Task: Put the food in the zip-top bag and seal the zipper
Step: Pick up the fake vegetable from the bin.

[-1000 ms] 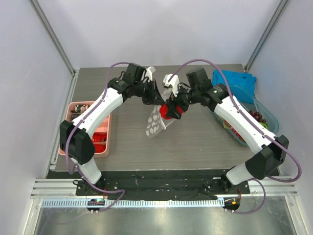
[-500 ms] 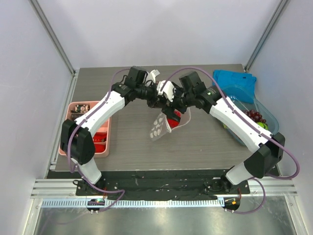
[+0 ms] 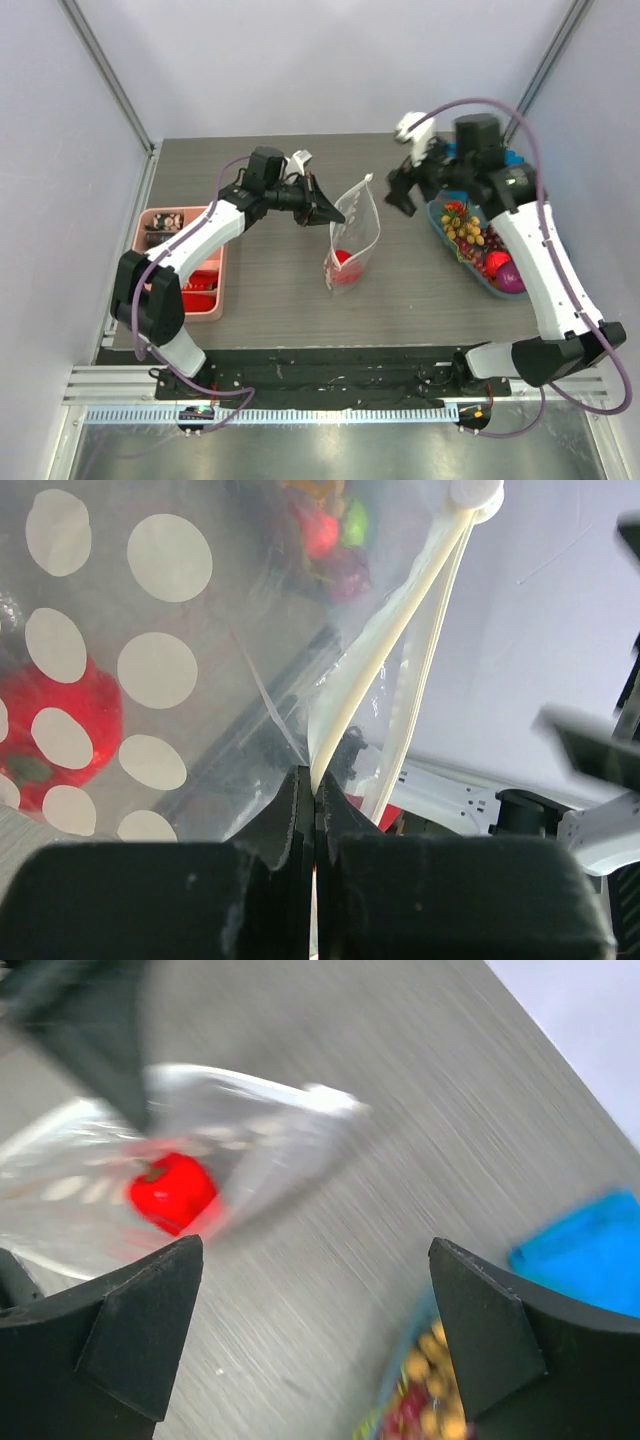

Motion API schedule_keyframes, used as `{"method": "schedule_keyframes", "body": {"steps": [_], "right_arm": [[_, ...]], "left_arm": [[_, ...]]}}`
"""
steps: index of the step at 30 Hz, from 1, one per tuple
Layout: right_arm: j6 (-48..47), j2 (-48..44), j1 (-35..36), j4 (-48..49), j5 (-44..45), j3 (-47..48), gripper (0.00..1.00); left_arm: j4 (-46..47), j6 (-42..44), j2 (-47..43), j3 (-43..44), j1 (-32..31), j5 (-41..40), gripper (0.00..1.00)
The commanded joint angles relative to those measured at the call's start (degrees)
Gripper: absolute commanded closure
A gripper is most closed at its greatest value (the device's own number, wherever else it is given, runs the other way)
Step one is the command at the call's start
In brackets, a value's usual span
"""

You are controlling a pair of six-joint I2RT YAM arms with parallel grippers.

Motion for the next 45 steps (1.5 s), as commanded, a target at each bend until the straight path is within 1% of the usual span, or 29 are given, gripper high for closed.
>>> {"method": "schedule_keyframes", "body": {"steps": [1, 2, 3, 4, 5, 6, 8, 9, 10, 12, 14, 15, 17, 18, 22, 25, 28, 35, 38, 45], "right_arm": [[1.6, 2.6, -17.7, -13.3, -10.6, 7.0, 0.0], [0.7, 3.1, -22.3, -15.4, -14.1, 8.4, 0.0], [-0.3, 3.4, -29.2, -19.9, -15.8, 8.9, 0.0], [-2.6, 3.6, -32.9, -22.0, -17.4, 9.0, 0.0], [-3.8, 4.0, -35.3, -23.7, -17.3, 7.9, 0.0], [-5.0, 4.0, -40.2, -25.9, -16.6, 6.9, 0.01], [-8.0, 4.1, -44.6, -26.5, -15.3, 2.6, 0.01], [-9.0, 4.4, -48.2, -26.4, -14.9, 1.3, 0.01], [-9.8, 4.8, -49.6, -26.2, -14.2, -0.7, 0.01], [-11.7, 6.9, -51.4, -26.6, -9.6, -1.6, 0.02], [-13.5, 8.7, -52.0, -27.2, -5.3, -2.0, 0.02], [-14.2, 9.0, -52.1, -28.6, -1.0, -2.1, 0.02], [-15.6, 9.2, -53.1, -29.0, 3.0, -4.4, 0.03], [-16.4, 8.7, -53.5, -28.8, 6.4, -5.6, 0.02], [-15.7, 6.5, -53.8, -24.1, 12.8, -13.7, 0.02], [-13.5, 7.0, -53.8, -22.3, 15.0, -16.5, 0.01], [-11.1, 7.5, -53.8, -19.6, 15.3, -19.1, 0.0], [-7.4, 9.4, -53.6, -10.6, 19.7, -23.6, 0.0], [-6.3, 9.9, -53.2, -8.0, 20.2, -24.6, 0.0], [-4.1, 11.5, -50.6, -5.6, 19.9, -26.6, 0.0]], "left_arm": [[3.1, 0.3, -3.6, -0.8, -0.1, 0.2, 1.0], [2.5, 0.8, -3.7, -0.7, -0.2, 0.1, 1.0], [2.4, 1.7, -4.0, -0.6, -0.1, -0.2, 1.0], [2.2, 2.2, -4.3, -0.5, -0.1, -0.4, 1.0], [1.8, 2.7, -4.3, -0.2, -0.1, -0.6, 1.0], [1.5, 3.7, -4.3, 0.0, -0.1, -0.9, 1.0], [1.1, 4.6, -4.3, 0.5, -0.1, -1.0, 1.0], [1.0, 4.9, -4.3, 0.6, -0.1, -1.3, 1.0], [1.1, 4.9, -4.2, 0.8, -0.1, -1.3, 1.0], [0.6, 5.3, -3.9, 1.5, -0.2, -1.3, 1.0], [0.0, 5.9, -3.7, 2.0, -0.1, -1.5, 1.0], [-0.4, 6.2, -3.7, 2.4, -0.1, -1.6, 1.0], [-0.6, 7.3, -3.9, 2.7, -0.2, -2.1, 1.0], [-0.6, 7.4, -3.8, 2.9, -0.1, -2.0, 1.0], [-0.3, 7.3, -3.6, 2.9, -0.1, -1.6, 1.0], [0.0, 7.1, -3.7, 2.4, -0.1, -1.5, 1.0], [0.0, 7.3, -4.0, 2.2, -0.1, -1.4, 1.0], [0.1, 7.8, -3.9, 2.4, -0.1, -1.7, 1.0], [0.1, 7.7, -3.6, 2.4, -0.1, -1.7, 1.0], [-0.9, 8.7, -3.6, 2.3, -0.1, -2.2, 1.0]]}}
